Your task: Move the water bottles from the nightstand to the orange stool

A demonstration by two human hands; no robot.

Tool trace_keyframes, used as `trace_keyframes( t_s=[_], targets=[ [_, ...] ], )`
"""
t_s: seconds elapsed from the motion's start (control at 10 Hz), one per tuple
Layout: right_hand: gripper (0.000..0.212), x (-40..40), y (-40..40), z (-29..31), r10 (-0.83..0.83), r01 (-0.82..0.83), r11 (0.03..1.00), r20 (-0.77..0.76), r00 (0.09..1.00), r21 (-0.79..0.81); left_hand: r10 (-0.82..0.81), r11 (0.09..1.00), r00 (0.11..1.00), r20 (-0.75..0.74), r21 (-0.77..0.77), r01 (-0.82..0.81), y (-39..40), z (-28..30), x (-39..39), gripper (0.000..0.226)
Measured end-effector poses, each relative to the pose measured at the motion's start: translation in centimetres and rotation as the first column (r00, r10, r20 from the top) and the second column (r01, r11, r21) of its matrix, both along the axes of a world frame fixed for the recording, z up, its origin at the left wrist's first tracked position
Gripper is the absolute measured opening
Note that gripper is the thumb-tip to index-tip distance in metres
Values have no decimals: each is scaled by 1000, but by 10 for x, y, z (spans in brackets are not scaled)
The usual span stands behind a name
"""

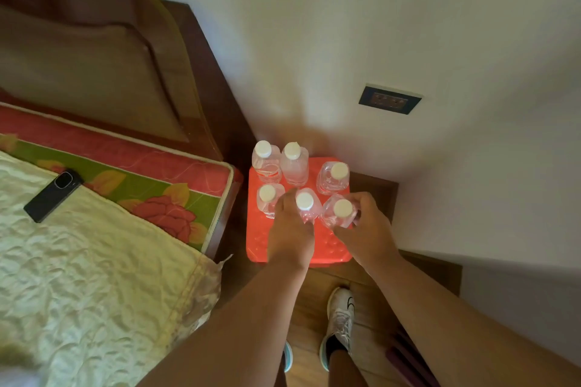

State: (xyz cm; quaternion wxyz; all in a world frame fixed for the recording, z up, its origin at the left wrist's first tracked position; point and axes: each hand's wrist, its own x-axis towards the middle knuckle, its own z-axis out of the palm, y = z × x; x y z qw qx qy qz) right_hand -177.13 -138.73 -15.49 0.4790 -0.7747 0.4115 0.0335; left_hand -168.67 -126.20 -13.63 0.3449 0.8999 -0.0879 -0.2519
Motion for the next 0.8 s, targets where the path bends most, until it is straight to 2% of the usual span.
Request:
trace_keyframes(
  t_s=[0.3,0.5,0.8],
  targets=[
    [55,5,5,-17,-4,3,1000,9,1000,15,10,1000,1000,6,3,-10,0,-13,-1,67],
    [65,2,4,-25,7,-7,1000,24,1000,-15,-42,999,999,33,22,41,6,-7,-6,81],
    [83,1,-5,-10,28,-32,994,-31,999,-108,-62,997,990,125,54,56,10,3,-9,76]
  ],
)
